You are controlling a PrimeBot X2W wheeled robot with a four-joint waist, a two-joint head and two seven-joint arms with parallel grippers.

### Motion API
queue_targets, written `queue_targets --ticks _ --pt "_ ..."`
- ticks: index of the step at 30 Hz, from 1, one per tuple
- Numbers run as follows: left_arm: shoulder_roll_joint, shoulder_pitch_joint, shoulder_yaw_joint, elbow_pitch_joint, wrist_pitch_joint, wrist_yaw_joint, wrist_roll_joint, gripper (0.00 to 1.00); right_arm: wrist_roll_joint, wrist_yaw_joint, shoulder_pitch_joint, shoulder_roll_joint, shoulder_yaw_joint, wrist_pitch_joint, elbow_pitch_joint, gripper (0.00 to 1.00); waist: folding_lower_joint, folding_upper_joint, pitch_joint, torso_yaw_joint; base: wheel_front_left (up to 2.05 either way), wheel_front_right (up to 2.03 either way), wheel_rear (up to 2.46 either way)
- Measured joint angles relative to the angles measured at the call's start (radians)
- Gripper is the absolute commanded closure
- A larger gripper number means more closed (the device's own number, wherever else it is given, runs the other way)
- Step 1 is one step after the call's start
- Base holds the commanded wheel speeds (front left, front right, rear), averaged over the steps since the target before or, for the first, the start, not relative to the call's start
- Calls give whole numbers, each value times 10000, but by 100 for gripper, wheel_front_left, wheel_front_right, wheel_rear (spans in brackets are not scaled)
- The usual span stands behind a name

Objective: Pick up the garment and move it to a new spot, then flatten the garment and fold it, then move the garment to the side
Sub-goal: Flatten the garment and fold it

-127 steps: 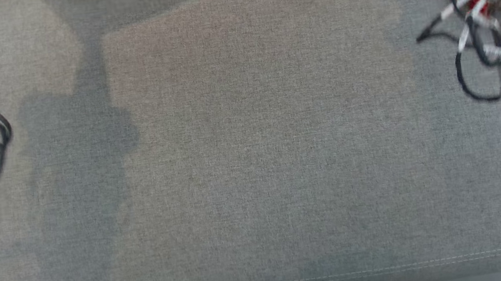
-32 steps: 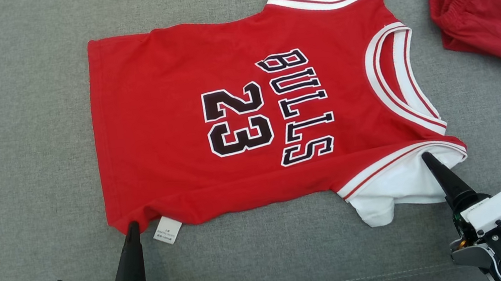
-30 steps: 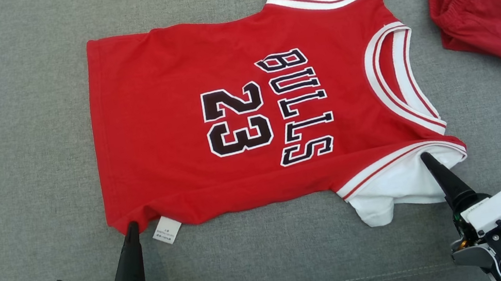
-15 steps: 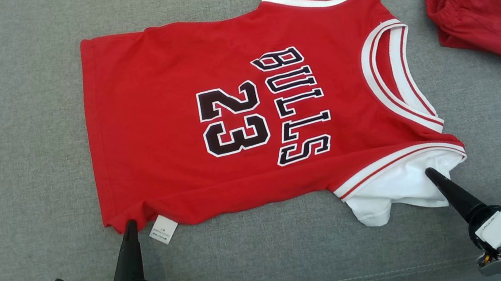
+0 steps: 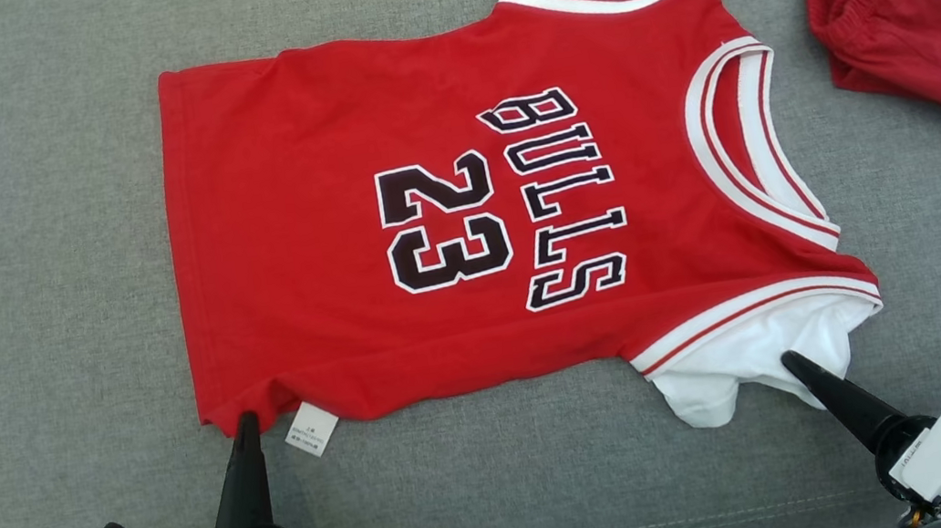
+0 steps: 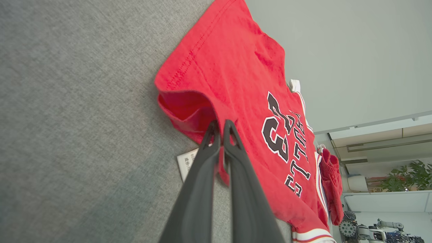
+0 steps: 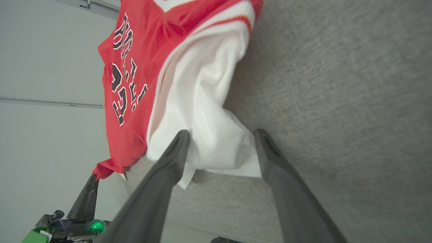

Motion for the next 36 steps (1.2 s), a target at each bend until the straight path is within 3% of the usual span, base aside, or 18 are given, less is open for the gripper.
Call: queue_targets --ticks 2,3,4,5,6,15,26,33,36 --pt "-21 0 19 21 0 -2 0 100 0 61 11 -23 6 4 2 0 0 0 -9 9 0 0 0" --pt "-29 0 23 31 0 -6 0 100 0 67 24 -33 6 4 2 6 0 0 -15 13 0 0 0" --pt "-35 0 29 40 0 -25 0 100 0 67 37 -35 6 6 2 54 0 0 -20 15 0 0 0" --pt "-40 0 36 50 0 -35 2 100 0 69 49 -46 8 23 2 82 0 0 -27 17 0 0 0" --pt "-44 0 42 58 0 -38 10 100 0 84 57 -59 12 86 2 100 0 0 -34 19 0 0 0" --pt "-82 0 132 121 0 -75 230 100 502 362 416 -19 134 447 -157 100 0 0 -125 18 0 0 0" --pt "-92 2 219 -17 -27 -86 259 100 2343 765 468 353 -295 813 -1801 100 0 0 -206 -42 0 0 0" --pt "-54 -47 274 -489 -27 -86 337 100 3551 754 309 543 -1185 874 -2694 100 0 0 -113 -51 0 0 0" --pt "52 -361 341 -633 -25 -86 362 100 3975 554 -51 646 -1641 790 -2824 100 0 0 -8 -24 0 0 0"
